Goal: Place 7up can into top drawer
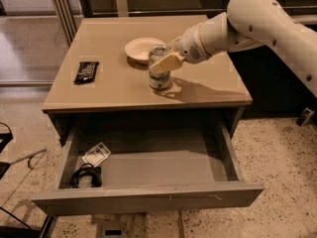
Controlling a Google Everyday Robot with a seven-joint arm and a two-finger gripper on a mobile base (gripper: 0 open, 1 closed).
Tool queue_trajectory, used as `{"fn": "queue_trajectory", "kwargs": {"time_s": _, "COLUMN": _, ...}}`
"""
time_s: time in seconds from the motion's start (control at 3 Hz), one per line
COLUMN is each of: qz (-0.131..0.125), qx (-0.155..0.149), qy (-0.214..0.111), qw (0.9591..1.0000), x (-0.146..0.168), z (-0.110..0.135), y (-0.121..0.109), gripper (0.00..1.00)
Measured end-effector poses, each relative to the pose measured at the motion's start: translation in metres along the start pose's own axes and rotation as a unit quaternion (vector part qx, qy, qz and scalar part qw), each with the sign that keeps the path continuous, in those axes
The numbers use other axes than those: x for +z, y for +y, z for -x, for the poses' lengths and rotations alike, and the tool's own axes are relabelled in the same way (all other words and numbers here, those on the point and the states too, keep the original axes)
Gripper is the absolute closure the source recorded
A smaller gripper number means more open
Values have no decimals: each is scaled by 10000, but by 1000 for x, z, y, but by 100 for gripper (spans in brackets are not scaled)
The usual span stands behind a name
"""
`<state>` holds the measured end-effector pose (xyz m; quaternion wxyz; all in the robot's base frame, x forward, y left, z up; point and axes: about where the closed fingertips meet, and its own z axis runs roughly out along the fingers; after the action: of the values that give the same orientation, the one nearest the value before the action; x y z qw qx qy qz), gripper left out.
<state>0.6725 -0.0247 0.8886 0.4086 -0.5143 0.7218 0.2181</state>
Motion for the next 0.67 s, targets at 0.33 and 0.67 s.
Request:
{"fn": "queue_trajectory", "kwargs": {"time_s": 0.33, "qz": 0, "qx": 0, "qy": 0, "qw": 10000, "x": 0, "z": 0, "y": 0, "gripper": 91}}
{"fn": "queue_trajectory", "kwargs": {"time_s": 0.67, "qz": 0, "qx": 0, "qy": 0, "qw": 10000, "x": 0, "z": 0, "y": 0, "gripper": 100}}
